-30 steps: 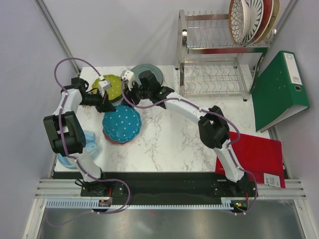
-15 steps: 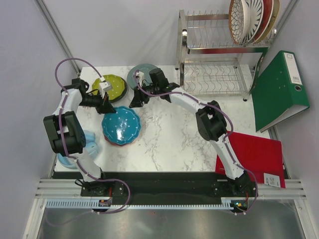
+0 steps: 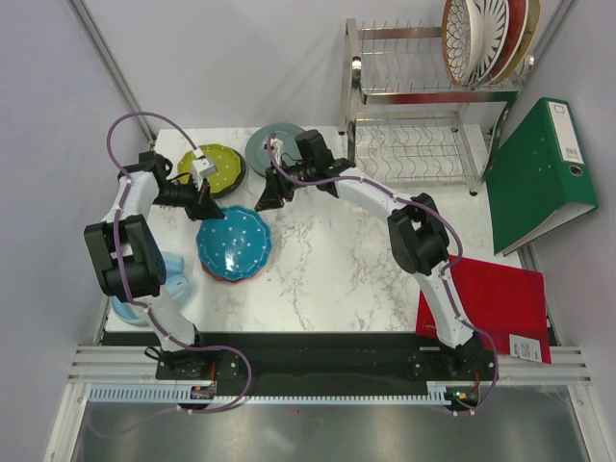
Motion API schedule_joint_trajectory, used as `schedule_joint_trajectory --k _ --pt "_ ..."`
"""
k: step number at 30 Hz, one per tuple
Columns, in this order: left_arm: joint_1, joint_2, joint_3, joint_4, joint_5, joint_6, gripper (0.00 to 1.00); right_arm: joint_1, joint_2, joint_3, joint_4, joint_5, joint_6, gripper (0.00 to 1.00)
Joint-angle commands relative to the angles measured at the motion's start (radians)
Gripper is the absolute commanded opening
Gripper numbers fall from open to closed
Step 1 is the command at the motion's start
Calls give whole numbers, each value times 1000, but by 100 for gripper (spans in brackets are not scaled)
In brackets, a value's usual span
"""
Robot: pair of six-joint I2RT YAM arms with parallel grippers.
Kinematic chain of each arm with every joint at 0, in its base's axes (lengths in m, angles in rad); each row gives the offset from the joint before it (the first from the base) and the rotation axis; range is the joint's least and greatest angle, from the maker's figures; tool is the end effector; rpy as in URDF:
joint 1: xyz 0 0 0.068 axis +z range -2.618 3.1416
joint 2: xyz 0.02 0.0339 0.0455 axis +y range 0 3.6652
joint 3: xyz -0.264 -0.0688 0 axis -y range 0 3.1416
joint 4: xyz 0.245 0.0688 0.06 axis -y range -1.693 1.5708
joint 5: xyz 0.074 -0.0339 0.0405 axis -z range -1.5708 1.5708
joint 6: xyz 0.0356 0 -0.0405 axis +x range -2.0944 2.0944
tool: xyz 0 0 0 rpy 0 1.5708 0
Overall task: Load the plates into the dish rack
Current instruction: Pick up the plate at the center of the board.
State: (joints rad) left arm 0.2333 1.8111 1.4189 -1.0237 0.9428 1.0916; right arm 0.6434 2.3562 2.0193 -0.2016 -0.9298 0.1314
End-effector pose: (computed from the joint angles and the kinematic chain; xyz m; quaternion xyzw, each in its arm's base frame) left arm 0.3441 0.0522 0.2379 0.4016 0.7931 -0.3146 0.3328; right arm 0.4145 0.3465 0.2269 -0.4109 0.6961 0.5277 0.2612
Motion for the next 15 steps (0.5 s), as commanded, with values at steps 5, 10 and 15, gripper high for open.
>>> schedule_joint_trajectory --k 5,10,15 --pt "-5 -50 49 2 80 22 2 12 -103 -34 11 -132 -33 53" --pt "-5 -55 66 11 97 -1 2 32 -61 -24 -36 -101 -82 54" --pt "-5 -70 69 16 100 -4 2 38 -23 2 -47 -83 -104 54"
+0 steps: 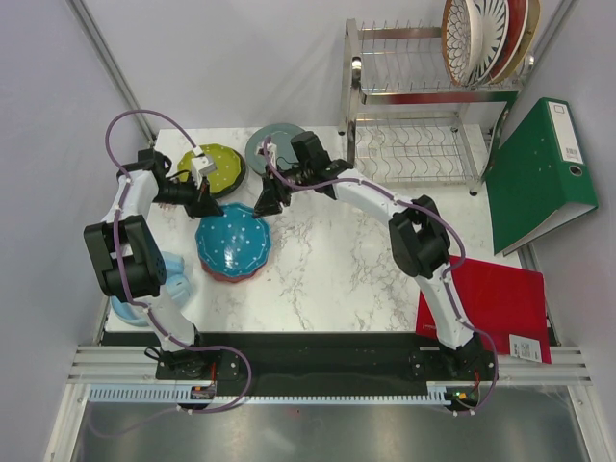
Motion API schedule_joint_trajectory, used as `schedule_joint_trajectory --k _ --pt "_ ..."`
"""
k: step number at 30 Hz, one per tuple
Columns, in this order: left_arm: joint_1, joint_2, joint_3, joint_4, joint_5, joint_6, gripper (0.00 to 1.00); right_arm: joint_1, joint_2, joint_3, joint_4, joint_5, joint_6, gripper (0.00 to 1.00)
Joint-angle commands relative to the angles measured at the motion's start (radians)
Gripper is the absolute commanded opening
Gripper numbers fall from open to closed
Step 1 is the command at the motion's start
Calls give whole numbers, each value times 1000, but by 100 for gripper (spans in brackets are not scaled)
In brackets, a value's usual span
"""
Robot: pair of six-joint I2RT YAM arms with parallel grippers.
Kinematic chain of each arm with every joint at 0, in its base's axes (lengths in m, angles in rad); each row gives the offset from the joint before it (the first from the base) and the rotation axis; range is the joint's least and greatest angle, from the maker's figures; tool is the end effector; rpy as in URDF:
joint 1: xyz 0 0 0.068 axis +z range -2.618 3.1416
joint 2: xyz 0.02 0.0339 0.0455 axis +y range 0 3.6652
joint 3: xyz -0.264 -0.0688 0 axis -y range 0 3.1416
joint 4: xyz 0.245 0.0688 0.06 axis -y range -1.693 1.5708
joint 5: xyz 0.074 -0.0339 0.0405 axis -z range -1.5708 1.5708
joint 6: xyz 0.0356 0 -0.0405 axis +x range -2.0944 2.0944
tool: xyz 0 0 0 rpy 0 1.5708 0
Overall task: Load the plates into the dish rack
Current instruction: Pick up the plate at the center of the board.
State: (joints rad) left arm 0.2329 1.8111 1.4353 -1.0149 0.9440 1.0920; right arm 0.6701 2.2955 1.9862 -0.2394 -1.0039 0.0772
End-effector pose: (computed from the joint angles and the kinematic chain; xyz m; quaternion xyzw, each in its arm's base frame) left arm 0.3470 0.0527 0.2425 0.4066 0.7894 -0.3078 0.3417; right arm 0.3937 0.3503 0.2452 -0.4484 0.6625 0.5472 0.2460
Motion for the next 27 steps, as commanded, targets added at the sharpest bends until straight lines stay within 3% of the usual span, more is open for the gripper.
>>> schedule_joint_trajectory --k 1,16,22,27 --pt "-4 -72 53 7 102 -6 2 13 51 51 -14 -3 -48 54" --pt "-7 -75 73 19 125 -26 2 31 114 83 -24 65 -70 53" --pt "-7 -79 71 19 136 -32 2 29 139 102 -23 50 -96 49" --pt "-7 -101 62 25 130 -32 2 23 137 44 -23 48 -155 53"
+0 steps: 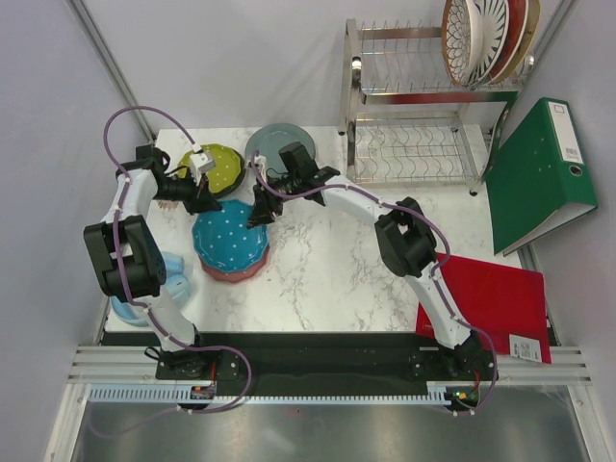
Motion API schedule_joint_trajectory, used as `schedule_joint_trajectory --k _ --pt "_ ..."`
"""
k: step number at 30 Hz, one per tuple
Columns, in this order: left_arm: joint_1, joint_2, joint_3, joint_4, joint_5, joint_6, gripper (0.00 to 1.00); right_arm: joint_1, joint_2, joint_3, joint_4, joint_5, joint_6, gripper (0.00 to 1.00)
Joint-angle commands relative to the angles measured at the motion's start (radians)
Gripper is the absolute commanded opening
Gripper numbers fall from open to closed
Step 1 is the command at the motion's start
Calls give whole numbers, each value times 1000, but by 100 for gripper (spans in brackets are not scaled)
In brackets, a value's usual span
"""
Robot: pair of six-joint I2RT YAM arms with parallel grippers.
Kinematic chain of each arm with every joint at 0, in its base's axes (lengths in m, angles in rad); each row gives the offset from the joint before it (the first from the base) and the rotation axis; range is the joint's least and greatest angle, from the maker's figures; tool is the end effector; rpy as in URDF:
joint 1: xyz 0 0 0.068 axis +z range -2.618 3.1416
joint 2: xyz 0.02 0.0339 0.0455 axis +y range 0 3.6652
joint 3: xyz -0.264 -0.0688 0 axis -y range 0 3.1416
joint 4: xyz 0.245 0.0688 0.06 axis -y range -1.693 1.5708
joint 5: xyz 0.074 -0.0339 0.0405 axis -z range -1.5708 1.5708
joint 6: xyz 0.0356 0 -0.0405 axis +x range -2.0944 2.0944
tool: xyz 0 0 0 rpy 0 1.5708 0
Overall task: Load the plates into the dish rack
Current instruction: Pick up the plate at the center of the board.
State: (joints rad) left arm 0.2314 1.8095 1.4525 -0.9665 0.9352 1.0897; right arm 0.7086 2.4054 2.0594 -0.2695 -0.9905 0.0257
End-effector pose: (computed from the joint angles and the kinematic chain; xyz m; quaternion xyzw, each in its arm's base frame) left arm 0.3533 0.0538 0.2484 0.4191 0.7824 -0.2857 0.3614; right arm 0.3928 0.3759 0.2101 -0.4675 0.6631 0.5391 0.2260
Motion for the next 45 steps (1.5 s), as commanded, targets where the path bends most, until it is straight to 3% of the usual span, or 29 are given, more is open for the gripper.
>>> schedule_joint_trajectory --k 1,5,13,26,38,40,43,44,45 --pt "-6 -104 40 -23 139 -30 2 -17 20 -51 12 14 -131 53" --pt "-7 -133 20 -14 122 -33 2 -32 -78 -205 149 -10 -185 53" --pt "-7 -191 -75 43 86 -19 2 -75 -218 -280 135 4 -282 53" --pt "-9 -205 -84 58 112 -27 2 -60 -55 -32 90 -17 -198 55" --pt "-24 -200 -67 138 137 -116 2 -17 -22 -24 13 -50 -185 56" --pt "-27 -197 -64 149 140 -126 2 -17 -16 -21 13 -46 -179 51" --pt "-33 -196 -64 156 137 -137 2 -17 -9 -5 15 -30 -158 29" --pt "-33 -197 -67 163 129 -145 3 -17 -8 4 15 -27 -149 14" --pt "-33 -197 -70 170 125 -152 5 -17 -9 10 15 -17 -144 7"
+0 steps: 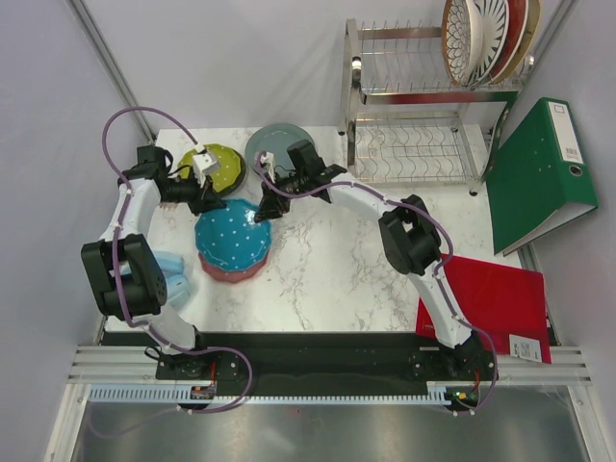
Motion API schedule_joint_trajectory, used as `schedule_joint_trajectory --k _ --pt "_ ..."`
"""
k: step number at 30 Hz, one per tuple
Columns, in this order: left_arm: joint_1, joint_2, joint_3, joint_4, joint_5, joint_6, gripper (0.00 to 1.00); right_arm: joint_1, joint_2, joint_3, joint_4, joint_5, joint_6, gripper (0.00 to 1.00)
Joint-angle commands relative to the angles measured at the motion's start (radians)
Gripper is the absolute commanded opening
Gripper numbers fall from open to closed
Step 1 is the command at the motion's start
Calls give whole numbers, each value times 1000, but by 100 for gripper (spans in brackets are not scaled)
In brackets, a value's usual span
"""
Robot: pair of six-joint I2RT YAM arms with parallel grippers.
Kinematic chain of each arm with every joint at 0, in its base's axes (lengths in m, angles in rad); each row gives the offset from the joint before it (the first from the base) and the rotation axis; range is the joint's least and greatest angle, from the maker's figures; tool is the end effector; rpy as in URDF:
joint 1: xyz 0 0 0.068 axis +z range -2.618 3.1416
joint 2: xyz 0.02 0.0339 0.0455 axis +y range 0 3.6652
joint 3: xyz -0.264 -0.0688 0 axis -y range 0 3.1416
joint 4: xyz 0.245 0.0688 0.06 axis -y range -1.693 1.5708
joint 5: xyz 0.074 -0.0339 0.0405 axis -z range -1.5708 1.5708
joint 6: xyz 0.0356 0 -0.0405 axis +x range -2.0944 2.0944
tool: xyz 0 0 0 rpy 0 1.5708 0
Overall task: Load the plates into the dish rack
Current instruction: Pick up the plate at the center of the board, then insert the plate into the dish rack.
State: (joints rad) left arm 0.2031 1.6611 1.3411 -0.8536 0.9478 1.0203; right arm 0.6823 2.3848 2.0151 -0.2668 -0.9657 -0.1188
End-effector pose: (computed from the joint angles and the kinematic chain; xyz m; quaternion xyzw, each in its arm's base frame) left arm 0.3309 0.0386 0.2689 0.4292 0.7647 -0.2655 0.4006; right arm 0.3990 0.3619 0.2062 -0.5009 0.6467 0.5091 0.2679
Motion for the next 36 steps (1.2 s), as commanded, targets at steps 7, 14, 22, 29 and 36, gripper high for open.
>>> schedule_joint_trajectory --k 7,14,22,29,36 --pt "-2 -170 -31 298 -35 -281 40 2 -41 93 12 10 53 0" --pt "2 -395 32 367 -107 -362 75 -38 -145 140 9 106 143 0" --pt "12 -641 -124 716 -352 -551 100 -76 -168 409 34 229 274 0" --pt "10 -687 -281 910 -471 -680 100 -112 -225 534 121 375 275 0" --pt "9 -673 -370 926 -432 -776 100 -121 -367 474 380 679 127 0"
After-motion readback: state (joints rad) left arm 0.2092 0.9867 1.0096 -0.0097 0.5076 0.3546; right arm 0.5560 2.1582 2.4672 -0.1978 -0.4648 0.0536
